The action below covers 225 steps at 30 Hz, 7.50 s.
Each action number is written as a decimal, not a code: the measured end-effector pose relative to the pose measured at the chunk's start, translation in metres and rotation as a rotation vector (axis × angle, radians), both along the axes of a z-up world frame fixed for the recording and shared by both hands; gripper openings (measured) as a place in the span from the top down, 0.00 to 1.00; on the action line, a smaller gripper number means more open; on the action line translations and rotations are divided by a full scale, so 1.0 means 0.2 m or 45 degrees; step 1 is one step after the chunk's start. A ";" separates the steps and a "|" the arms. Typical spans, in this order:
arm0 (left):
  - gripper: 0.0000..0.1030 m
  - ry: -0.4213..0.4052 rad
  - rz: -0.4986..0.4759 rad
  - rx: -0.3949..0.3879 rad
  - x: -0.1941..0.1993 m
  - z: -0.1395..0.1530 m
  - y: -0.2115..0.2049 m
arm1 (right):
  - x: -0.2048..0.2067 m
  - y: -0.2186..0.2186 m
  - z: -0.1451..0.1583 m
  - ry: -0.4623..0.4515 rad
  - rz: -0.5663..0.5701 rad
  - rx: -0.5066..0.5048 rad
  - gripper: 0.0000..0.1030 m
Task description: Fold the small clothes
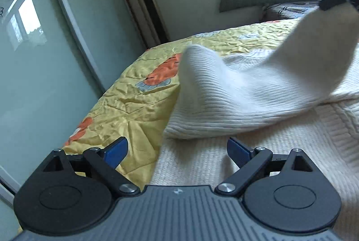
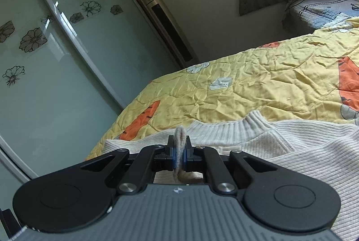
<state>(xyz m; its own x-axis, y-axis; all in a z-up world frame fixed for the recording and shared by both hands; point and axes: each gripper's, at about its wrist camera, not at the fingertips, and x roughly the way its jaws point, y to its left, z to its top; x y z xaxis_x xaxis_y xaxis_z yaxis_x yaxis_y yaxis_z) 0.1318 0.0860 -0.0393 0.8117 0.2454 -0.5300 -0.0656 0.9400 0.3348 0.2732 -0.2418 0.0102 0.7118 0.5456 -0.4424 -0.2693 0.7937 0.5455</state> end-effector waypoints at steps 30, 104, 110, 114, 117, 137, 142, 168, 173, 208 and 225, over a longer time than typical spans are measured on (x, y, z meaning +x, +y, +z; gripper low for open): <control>0.07 -0.021 0.054 -0.085 0.36 0.17 0.02 | -0.01 -0.29 -0.44 0.252 -0.132 -0.002 0.86; 0.07 0.090 0.106 -0.076 -0.56 -0.04 0.25 | -1.29 -0.28 -0.36 0.017 -0.229 -0.473 0.27; 0.07 0.079 -0.068 -0.090 -0.67 0.02 0.21 | -1.42 -0.24 -0.33 -0.013 -0.174 -0.565 0.25; 0.07 0.073 -0.135 -0.087 -0.77 0.02 0.23 | -1.50 -0.34 -0.32 0.028 -0.190 -0.444 0.24; 0.07 0.127 -0.155 -0.167 -0.81 0.02 0.29 | -1.57 -0.39 -0.33 0.062 -0.197 -0.355 0.24; 0.04 0.309 -0.381 -0.689 -0.90 -0.06 0.51 | -1.79 -0.44 -0.39 0.210 -0.042 -0.072 0.35; 0.03 0.338 -0.459 -0.695 -0.90 -0.06 0.42 | -1.76 -0.40 -0.44 0.245 0.012 0.122 0.46; 0.84 0.154 -0.382 -0.735 -0.97 0.12 0.42 | -1.71 -0.28 -0.38 0.215 0.094 -0.110 0.87; 0.91 0.071 -0.394 -0.819 -0.93 0.22 0.38 | -1.70 -0.28 -0.26 0.087 0.158 -0.105 0.87; 0.91 -0.261 -0.181 -1.059 -0.35 0.56 0.38 | -1.10 -0.40 0.08 -0.265 -0.112 -0.032 0.88; 0.91 -0.238 -0.100 -0.982 0.09 0.54 0.25 | -0.64 -0.45 0.01 -0.211 -0.175 -0.045 0.88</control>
<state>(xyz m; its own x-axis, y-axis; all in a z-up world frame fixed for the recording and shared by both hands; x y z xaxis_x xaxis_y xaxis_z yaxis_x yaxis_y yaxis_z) 0.1499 0.1368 0.0679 0.9037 -0.1965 -0.3804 0.0195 0.9064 -0.4220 0.1452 -0.3320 0.0123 0.8431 0.4245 -0.3302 -0.2407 0.8469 0.4741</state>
